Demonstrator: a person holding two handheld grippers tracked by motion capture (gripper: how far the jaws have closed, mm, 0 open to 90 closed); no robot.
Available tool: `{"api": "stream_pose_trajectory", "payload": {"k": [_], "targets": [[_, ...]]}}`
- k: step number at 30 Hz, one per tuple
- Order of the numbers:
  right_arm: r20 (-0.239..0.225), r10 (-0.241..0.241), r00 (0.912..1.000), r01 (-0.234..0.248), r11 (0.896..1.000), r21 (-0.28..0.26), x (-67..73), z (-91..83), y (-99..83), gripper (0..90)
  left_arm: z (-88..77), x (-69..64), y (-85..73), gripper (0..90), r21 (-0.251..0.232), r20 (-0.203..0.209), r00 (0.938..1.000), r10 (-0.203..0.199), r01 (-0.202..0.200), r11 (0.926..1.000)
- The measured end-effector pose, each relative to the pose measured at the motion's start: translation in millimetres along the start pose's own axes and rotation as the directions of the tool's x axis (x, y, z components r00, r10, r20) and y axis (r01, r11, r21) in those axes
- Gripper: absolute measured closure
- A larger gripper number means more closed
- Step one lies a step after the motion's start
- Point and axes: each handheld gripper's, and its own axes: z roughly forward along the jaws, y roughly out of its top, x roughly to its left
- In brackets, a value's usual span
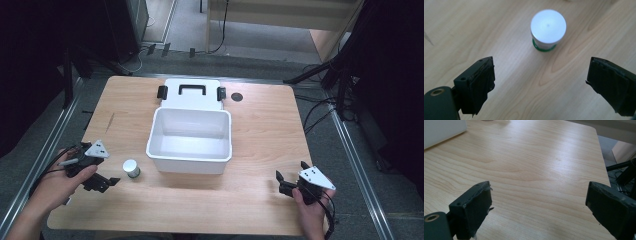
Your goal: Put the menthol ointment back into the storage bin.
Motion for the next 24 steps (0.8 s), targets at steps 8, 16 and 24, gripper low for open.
{"api": "stream_pose_trajectory", "payload": {"k": [8,16,24], "targets": [[-0.001,-0.004,1.0,0.004,1.0,-0.001,0.0,0.2,0.0,6.9,11.5,-7.2,17.4,8.3,0.178,-0.029,0.9987,0.041,-0.036,0.9833],[0.0,-0.006,1.0,0.006,1.0,0.0,0.1,0.2,0.0,6.9,25.1,-15.9,42.3,16.3,0.198,-0.046,0.9923,0.115,-0.104,0.9747],[-0.002,-0.001,1.0,0.001,1.0,0.0,0.1,0.0,0.0,6.9,37.1,-17.1,56.7,28.2,0.23,-0.011,0.9872,0.159,-0.152,0.9613]]}}
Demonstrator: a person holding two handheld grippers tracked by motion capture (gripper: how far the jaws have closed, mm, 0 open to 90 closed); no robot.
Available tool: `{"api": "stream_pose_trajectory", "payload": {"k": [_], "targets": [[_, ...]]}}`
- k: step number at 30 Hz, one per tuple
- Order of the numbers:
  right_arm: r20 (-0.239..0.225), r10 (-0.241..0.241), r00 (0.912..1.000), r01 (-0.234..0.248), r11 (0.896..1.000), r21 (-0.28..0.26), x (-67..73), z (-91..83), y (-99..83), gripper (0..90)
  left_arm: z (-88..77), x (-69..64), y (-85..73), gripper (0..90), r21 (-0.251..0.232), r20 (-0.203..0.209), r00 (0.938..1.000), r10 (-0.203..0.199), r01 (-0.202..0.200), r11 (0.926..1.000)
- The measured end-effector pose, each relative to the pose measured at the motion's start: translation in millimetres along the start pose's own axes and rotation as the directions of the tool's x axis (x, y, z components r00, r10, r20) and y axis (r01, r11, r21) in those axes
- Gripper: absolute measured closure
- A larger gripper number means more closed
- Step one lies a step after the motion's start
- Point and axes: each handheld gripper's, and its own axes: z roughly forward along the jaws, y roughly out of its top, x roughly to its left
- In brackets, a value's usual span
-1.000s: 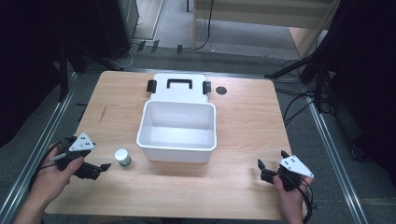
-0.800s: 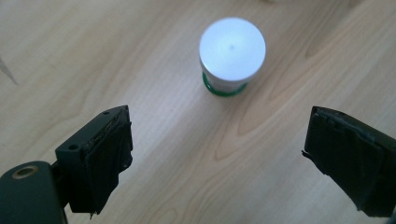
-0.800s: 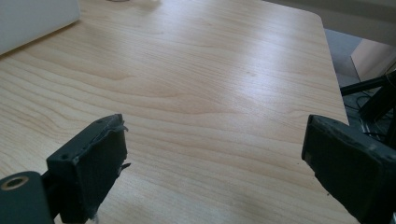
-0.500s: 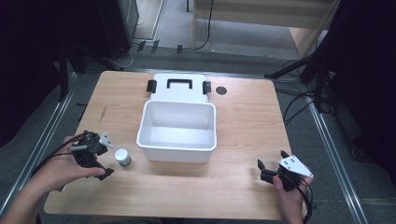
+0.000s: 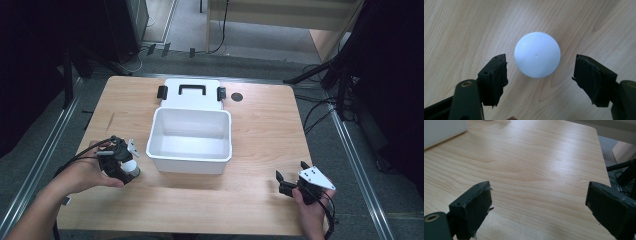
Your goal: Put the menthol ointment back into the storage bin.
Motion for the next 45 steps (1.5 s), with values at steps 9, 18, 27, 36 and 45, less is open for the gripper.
{"api": "stream_pose_trajectory", "payload": {"k": [9,18,27,36,45], "targets": [[-0.002,0.001,1.0,-0.001,1.0,-0.001,-0.3,-0.1,-0.1,6.9,9.1,1.0,9.2,38.6,0.024,0.0,1.0,0.009,-0.009,0.9997],[-0.002,0.001,1.0,-0.001,1.0,0.0,-0.2,0.0,0.0,6.9,8.3,4.9,8.7,50.6,0.023,0.012,0.9998,-0.017,0.016,0.9996],[-0.001,0.0,1.0,0.0,1.0,0.001,-0.2,0.0,0.0,6.9,-9.6,11.2,6.4,51.0,0.011,0.042,0.9977,-0.053,0.053,0.9986],[0.0,-0.002,1.0,0.002,1.0,0.001,-0.1,0.3,0.1,6.9,-40.4,21.9,4.9,51.1,0.011,0.026,0.9963,-0.082,0.082,0.9966],[0.002,-0.002,1.0,0.002,1.0,0.002,0.2,0.4,0.1,6.9,-68.5,26.8,15.3,51.1,0.023,0.028,0.9974,-0.066,0.065,0.9976]]}}
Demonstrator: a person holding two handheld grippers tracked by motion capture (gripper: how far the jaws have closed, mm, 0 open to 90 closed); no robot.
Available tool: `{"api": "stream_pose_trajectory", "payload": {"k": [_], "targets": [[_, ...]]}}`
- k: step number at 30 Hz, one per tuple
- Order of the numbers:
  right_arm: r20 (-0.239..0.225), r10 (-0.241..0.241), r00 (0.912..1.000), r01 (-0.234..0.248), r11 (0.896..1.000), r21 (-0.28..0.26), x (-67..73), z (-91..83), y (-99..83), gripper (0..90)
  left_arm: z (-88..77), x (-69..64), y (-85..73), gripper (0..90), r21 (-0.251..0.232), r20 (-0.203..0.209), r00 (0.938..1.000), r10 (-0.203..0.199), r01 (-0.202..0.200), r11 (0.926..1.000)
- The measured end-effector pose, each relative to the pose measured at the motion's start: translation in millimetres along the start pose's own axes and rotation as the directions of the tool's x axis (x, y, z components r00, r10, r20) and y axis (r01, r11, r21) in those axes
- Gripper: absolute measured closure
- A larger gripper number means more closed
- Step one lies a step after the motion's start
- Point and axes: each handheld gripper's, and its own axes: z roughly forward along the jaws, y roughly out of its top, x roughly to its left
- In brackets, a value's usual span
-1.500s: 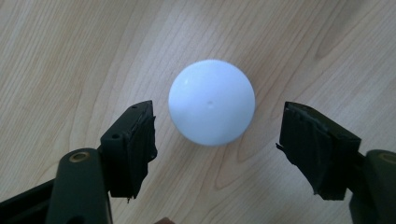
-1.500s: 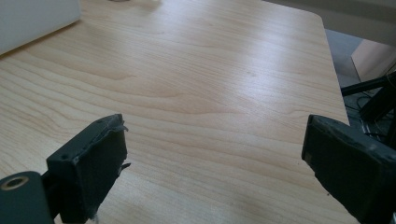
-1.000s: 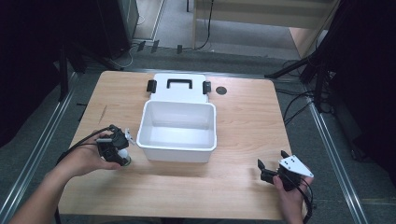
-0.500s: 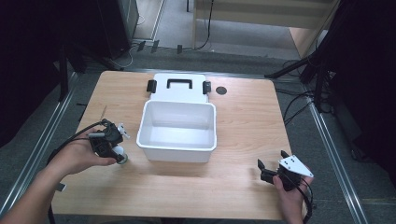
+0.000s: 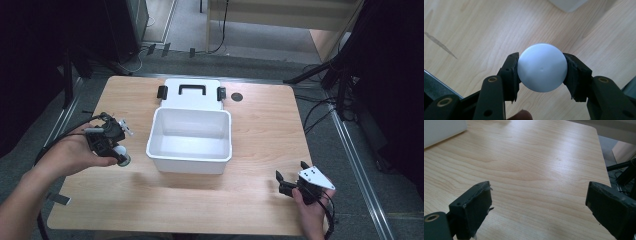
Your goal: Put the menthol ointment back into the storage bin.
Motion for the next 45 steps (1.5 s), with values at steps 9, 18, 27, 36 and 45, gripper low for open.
{"api": "stream_pose_trajectory", "payload": {"k": [9,18,27,36,45], "targets": [[-0.001,-0.001,1.0,0.001,1.0,0.001,0.1,0.1,0.0,6.9,-35.2,8.7,17.8,51.2,-0.011,-0.031,0.9995,-0.003,0.003,0.9999],[0.0,-0.003,1.0,0.003,1.0,0.0,0.1,0.0,0.0,6.9,-53.5,11.8,30.5,51.2,-0.027,-0.035,0.9994,0.003,-0.004,0.9996],[0.0,-0.006,1.0,0.006,1.0,-0.001,-0.1,0.1,0.0,6.9,-70.6,16.1,45.6,51.2,-0.05,-0.037,0.9993,0.0,-0.001,0.9988],[-0.001,-0.006,1.0,0.006,1.0,-0.002,-0.1,0.0,0.0,6.9,-80.6,11.6,67.3,51.2,-0.059,-0.04,0.9986,0.033,-0.035,0.9976],[-0.003,-0.003,1.0,0.003,1.0,-0.002,-0.1,-0.1,-0.1,6.9,-79.8,3.6,85.9,51.2,-0.068,-0.033,0.9973,0.066,-0.068,0.9954]]}}
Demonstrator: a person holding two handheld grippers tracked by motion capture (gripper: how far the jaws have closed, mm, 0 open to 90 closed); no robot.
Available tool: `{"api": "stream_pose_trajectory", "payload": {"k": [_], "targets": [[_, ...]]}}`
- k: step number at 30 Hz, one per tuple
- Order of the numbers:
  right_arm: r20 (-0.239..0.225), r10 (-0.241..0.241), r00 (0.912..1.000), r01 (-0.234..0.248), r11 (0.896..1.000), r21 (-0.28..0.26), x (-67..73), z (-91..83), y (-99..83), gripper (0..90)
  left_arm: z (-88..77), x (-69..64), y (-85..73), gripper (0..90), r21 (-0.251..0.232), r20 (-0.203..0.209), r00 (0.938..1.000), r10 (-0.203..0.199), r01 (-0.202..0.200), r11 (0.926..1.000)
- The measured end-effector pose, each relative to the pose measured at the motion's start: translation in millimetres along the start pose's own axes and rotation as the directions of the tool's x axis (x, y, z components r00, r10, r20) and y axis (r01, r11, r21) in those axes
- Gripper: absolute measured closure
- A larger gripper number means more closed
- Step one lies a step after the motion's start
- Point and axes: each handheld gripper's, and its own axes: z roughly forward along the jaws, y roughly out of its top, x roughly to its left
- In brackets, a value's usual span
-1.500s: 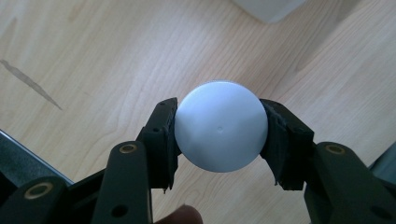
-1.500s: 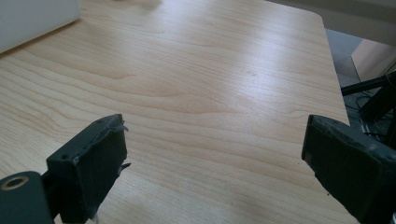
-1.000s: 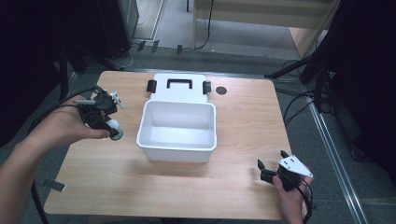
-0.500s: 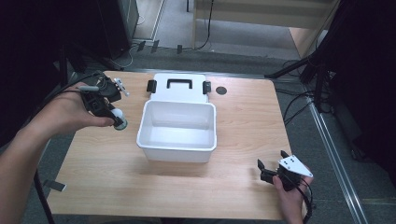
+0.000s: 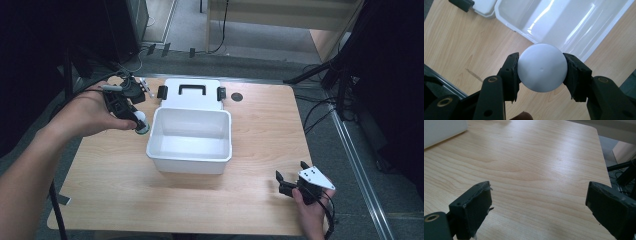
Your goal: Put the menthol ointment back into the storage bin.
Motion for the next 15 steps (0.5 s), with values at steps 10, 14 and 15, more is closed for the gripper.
{"api": "stream_pose_trajectory", "payload": {"k": [10,14,15], "targets": [[-0.001,-0.002,1.0,0.002,1.0,-0.001,0.0,0.0,0.0,6.9,8.2,-6.8,13.2,51.2,0.002,0.009,0.9995,0.032,-0.032,0.9995],[-0.001,-0.001,1.0,0.001,1.0,0.001,0.2,0.0,0.0,6.9,13.9,-11.6,20.3,51.3,0.009,0.032,0.998,0.055,-0.056,0.9984],[-0.001,-0.001,1.0,0.001,1.0,0.001,0.2,0.0,0.0,6.9,13.9,-11.6,20.3,51.3,0.009,0.032,0.998,0.055,-0.056,0.9984]]}}
